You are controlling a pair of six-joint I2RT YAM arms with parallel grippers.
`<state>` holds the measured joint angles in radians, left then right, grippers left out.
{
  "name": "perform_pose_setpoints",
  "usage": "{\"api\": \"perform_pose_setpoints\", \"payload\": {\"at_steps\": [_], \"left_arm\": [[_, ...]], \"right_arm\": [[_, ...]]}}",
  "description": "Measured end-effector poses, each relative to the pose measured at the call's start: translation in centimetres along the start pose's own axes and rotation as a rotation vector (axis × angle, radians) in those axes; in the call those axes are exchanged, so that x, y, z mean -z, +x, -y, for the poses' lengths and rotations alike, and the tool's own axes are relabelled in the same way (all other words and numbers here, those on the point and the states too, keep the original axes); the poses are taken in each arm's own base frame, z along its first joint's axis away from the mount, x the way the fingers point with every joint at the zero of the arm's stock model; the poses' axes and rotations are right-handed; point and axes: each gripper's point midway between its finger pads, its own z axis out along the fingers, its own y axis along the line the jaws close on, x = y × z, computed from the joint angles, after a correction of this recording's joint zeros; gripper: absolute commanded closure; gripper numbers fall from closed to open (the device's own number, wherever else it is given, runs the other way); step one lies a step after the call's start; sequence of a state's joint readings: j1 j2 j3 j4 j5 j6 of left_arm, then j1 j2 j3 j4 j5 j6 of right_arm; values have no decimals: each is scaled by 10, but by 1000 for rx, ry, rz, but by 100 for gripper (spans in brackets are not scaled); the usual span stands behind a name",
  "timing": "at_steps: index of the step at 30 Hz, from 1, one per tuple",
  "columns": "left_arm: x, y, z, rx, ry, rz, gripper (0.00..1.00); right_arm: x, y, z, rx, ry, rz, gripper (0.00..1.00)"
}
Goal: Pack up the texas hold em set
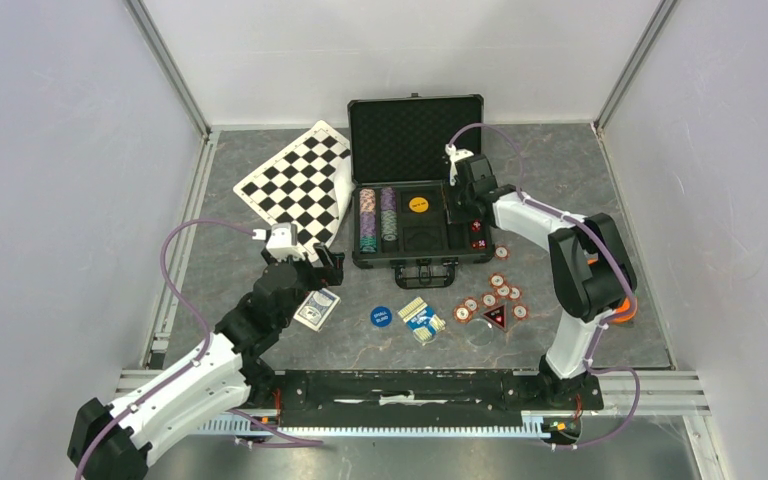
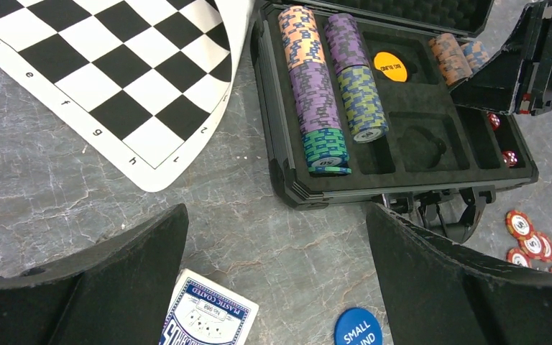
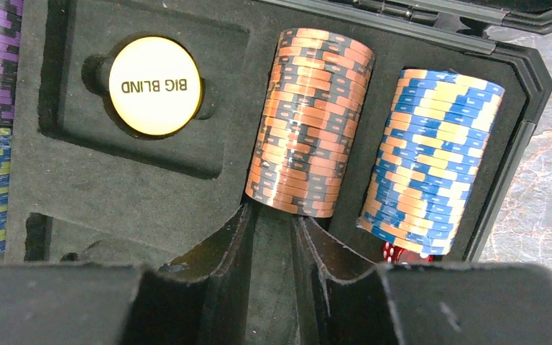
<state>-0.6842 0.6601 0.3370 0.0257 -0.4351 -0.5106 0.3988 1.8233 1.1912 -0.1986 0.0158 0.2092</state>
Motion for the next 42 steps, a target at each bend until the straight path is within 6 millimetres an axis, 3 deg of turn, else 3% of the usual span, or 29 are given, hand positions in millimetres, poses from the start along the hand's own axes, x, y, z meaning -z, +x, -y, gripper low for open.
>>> {"api": "perform_pose_setpoints", "payload": {"at_steps": [3, 10, 13, 18, 22, 24, 37, 42], "left_arm": [[0, 1, 0, -6, -1, -2, 0], [-1, 0, 0, -7, 0, 2, 0], [0, -2, -1, -5, -3, 9, 0], [1, -6, 0, 3, 0, 25, 0], [2, -6, 1, 3, 7, 22, 0], [2, -5, 2, 2, 11, 18, 0], [2, -2, 6, -2, 33, 3, 0], [2, -2, 5, -12, 33, 3, 0]], "right_arm": [[0, 1, 0, 4, 2, -9, 63], [7, 4, -3, 13, -36, 12, 24], [30, 1, -15, 42, -121, 66, 2], [90, 0, -33, 135, -216, 143, 2], [122, -2, -43, 182, -248, 199, 2], [131, 10, -51, 201, -270, 197, 2], [158, 156, -117, 351, -467, 4, 2], [164, 183, -132, 419, -475, -32, 2]]}}
